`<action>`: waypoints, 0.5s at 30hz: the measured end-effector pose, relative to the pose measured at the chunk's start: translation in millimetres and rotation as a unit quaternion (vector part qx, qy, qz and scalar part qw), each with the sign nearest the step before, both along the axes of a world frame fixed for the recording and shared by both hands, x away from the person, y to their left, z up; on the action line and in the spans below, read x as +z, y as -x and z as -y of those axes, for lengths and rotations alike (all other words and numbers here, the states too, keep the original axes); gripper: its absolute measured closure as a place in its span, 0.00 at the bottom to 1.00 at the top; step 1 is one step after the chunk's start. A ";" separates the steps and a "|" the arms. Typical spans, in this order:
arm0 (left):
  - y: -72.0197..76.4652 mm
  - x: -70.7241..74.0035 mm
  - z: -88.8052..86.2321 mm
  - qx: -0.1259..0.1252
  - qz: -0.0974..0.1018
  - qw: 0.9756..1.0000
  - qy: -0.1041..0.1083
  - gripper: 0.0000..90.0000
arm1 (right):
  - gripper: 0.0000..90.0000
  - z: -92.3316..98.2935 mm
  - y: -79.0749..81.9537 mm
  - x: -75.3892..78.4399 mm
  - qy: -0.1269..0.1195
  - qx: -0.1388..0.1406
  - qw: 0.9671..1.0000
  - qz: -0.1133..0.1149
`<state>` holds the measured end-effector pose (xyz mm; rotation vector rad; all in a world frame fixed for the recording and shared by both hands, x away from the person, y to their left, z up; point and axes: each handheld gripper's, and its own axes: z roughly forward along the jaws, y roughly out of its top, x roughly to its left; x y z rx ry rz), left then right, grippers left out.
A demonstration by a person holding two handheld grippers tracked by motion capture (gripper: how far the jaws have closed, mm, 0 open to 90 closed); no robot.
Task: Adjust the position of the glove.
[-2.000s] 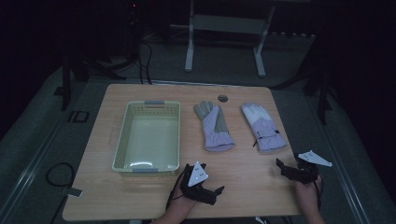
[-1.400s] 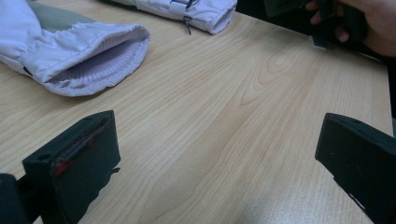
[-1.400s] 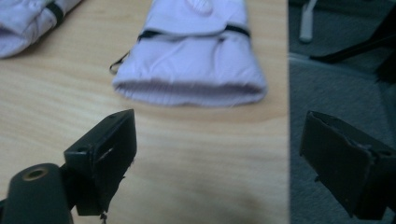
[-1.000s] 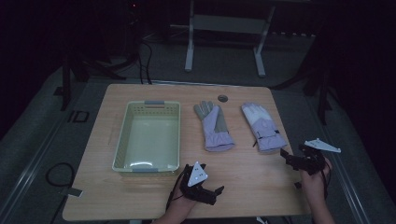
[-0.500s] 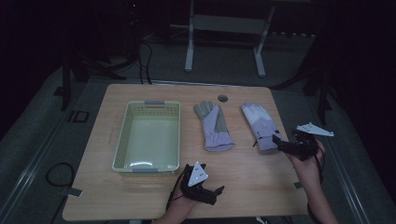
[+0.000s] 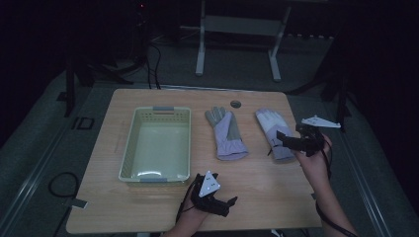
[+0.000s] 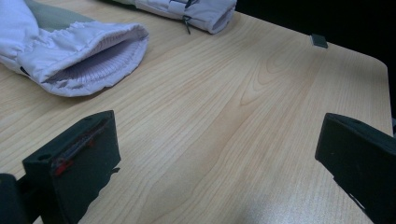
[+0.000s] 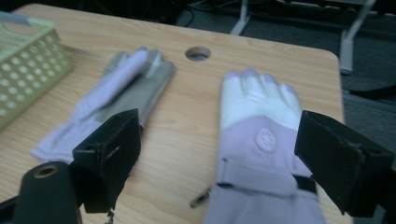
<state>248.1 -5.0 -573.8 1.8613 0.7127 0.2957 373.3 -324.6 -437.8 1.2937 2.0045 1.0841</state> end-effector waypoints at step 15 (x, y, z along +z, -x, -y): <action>0.7 0.1 1.0 -0.002 0.003 1.000 -0.002 0.00 | 0.16 -41.2 -21.9 0.7 -0.006 0.041 0.999 -0.009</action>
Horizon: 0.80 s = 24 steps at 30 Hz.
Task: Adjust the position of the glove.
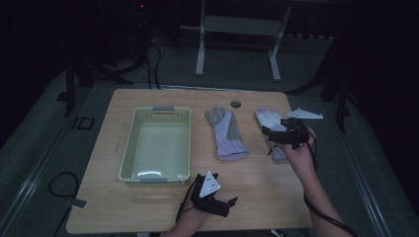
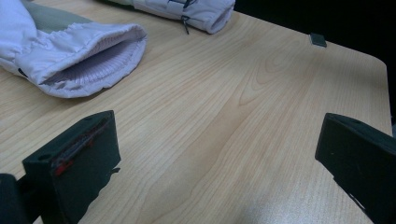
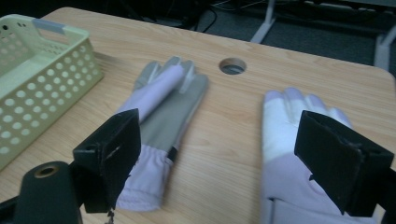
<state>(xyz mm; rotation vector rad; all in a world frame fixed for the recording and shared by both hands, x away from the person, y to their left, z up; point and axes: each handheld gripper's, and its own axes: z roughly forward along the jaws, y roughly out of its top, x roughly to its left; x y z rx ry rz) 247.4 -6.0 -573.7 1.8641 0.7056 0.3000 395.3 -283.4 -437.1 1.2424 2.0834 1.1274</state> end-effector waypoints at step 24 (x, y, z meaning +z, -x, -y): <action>-0.3 0.0 0.1 -0.004 0.000 1.000 -0.001 0.00 | 0.20 -76.5 -46.2 -35.5 0.023 0.034 0.998 -0.042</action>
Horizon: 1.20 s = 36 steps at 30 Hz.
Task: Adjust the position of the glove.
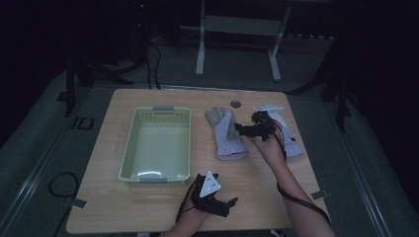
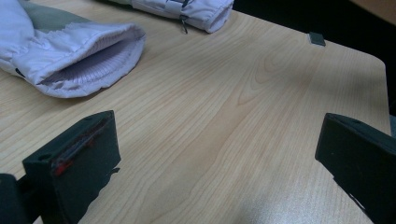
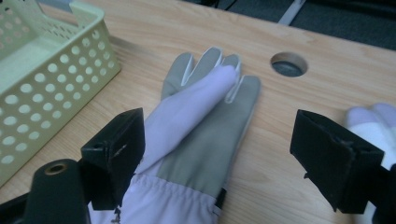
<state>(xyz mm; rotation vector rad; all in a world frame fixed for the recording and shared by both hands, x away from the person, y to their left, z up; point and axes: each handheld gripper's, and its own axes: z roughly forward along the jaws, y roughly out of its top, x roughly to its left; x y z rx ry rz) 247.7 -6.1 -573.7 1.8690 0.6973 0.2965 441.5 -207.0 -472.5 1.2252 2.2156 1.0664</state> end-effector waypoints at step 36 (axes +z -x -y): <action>0.2 -0.1 0.2 -0.004 -0.002 1.000 0.002 0.00 | 0.56 -38.0 -30.5 -73.5 0.045 0.014 0.996 -0.080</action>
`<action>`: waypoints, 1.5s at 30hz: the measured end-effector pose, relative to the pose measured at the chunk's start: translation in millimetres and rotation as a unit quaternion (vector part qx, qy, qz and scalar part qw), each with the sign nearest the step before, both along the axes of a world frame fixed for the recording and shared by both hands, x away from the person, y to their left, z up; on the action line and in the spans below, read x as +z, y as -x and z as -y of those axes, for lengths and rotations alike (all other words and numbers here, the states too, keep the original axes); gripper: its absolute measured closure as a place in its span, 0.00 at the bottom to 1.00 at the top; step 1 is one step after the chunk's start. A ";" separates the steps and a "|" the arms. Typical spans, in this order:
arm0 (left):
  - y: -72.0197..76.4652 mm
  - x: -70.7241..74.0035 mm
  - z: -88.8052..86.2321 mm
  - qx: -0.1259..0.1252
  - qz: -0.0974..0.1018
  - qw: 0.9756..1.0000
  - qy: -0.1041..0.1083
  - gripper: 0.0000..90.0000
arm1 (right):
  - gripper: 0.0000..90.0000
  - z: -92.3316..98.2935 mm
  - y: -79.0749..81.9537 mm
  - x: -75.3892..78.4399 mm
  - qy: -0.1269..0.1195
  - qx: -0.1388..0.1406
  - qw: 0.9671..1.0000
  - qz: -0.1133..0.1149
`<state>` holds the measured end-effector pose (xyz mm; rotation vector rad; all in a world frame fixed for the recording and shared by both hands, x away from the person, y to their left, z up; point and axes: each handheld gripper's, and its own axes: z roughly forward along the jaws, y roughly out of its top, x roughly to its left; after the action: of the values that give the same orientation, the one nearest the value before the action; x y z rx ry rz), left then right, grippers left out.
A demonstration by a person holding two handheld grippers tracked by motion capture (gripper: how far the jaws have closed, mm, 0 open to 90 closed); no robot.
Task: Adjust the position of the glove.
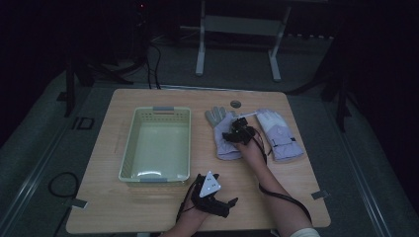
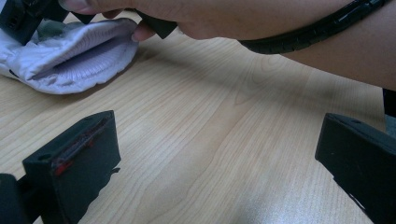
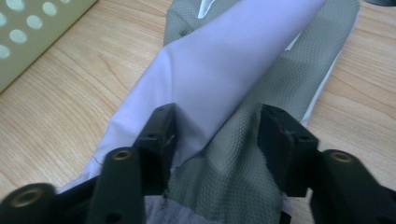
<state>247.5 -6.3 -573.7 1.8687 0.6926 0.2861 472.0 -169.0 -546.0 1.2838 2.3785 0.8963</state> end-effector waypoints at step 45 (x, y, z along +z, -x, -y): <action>-0.4 0.1 -0.1 0.004 -0.004 1.000 -0.001 0.00 | 0.93 38.1 103.9 87.0 -0.040 -0.021 0.996 0.072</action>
<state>248.0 -6.2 -573.6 1.8696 0.7059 0.2858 368.1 -207.1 -459.0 1.2491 2.2180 1.0442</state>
